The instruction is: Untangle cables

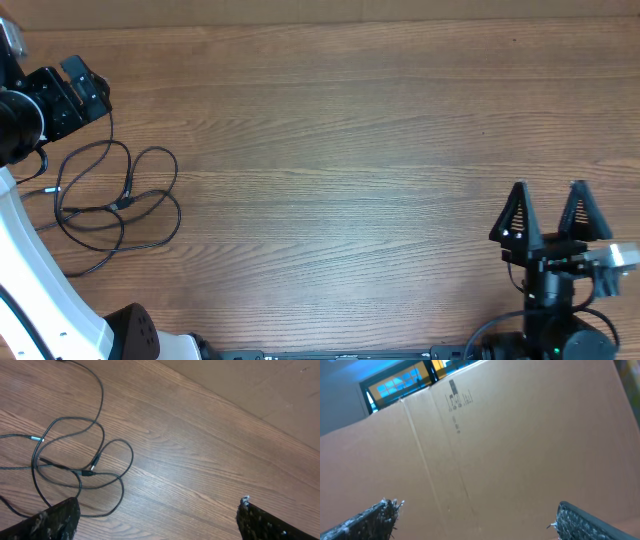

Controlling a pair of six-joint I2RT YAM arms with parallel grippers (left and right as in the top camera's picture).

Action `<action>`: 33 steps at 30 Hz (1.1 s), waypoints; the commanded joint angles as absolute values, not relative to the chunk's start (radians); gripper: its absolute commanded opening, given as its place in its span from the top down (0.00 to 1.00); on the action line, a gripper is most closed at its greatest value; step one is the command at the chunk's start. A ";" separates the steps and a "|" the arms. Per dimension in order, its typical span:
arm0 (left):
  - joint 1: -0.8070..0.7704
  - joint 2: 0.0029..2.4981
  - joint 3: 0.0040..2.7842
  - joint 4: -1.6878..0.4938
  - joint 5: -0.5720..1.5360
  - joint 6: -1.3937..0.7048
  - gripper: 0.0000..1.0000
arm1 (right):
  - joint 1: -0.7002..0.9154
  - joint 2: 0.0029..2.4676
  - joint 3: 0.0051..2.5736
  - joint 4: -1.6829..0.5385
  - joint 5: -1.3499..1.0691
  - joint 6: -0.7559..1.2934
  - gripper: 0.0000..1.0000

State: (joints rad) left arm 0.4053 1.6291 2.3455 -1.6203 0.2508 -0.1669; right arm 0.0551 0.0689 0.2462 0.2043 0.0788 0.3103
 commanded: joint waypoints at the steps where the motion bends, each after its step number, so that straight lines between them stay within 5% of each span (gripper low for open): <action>1: 0.399 1.630 2.346 -1.619 0.252 -0.183 0.01 | 0.062 0.010 0.126 0.294 0.089 0.313 0.00; 11: 0.399 1.630 2.346 -1.620 0.252 -0.184 0.00 | 0.062 0.003 0.006 0.322 0.118 0.313 0.00; 22: 0.399 1.630 2.346 -1.620 0.252 -0.183 0.00 | 0.062 0.003 0.008 -0.081 0.104 0.313 0.00; 33: 0.399 1.630 2.346 -1.620 0.252 -0.183 0.00 | 0.062 0.003 0.008 -0.073 0.100 0.313 0.00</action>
State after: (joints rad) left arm 0.4053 1.6291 2.3455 -1.6203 0.2508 -0.1669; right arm 0.0551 0.0109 0.0185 -0.0765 0.1074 0.3130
